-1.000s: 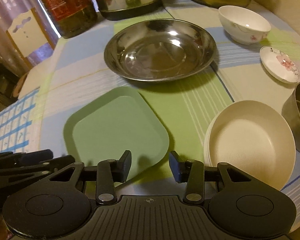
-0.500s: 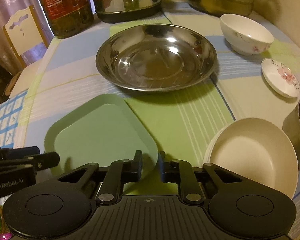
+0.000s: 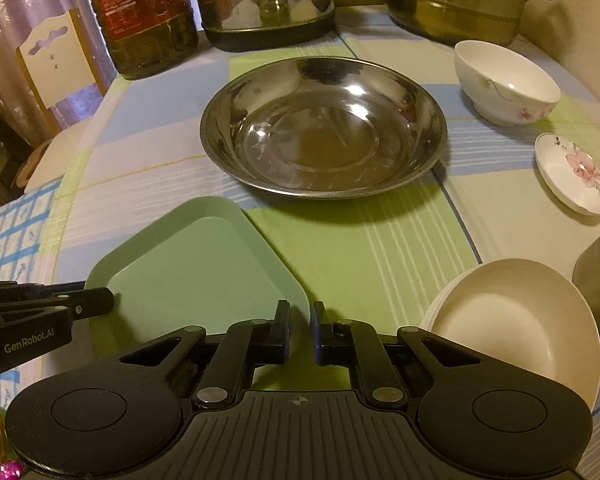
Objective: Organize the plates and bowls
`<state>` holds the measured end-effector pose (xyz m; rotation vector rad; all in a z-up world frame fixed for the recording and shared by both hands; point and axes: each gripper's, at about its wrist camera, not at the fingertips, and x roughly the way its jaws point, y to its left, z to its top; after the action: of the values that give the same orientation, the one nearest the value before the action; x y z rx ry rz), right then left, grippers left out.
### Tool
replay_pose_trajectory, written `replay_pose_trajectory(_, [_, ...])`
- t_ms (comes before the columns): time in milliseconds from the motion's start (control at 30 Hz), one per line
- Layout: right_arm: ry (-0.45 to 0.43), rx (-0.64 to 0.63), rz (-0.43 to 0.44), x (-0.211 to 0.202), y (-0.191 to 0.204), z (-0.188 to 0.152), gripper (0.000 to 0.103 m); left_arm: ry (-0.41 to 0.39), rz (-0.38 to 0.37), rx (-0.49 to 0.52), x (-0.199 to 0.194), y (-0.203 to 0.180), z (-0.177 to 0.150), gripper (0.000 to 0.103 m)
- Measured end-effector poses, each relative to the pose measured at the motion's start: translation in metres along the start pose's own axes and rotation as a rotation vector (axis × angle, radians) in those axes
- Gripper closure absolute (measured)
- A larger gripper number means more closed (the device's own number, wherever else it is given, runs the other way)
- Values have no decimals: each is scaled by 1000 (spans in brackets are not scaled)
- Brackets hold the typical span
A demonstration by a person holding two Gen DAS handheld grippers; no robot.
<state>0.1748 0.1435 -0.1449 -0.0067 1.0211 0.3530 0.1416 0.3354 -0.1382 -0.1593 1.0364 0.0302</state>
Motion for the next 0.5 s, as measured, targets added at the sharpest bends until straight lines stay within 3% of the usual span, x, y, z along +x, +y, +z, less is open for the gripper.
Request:
replay_pose_trajectory(267, [-37, -2, 25, -15, -3, 5, 92, -6, -25, -32, -20, -1, -6, 90])
replay_pose_trajectory(500, [-83, 0, 46, -36, -10, 11, 92, -60, -39, -9, -44, -10, 5, 91])
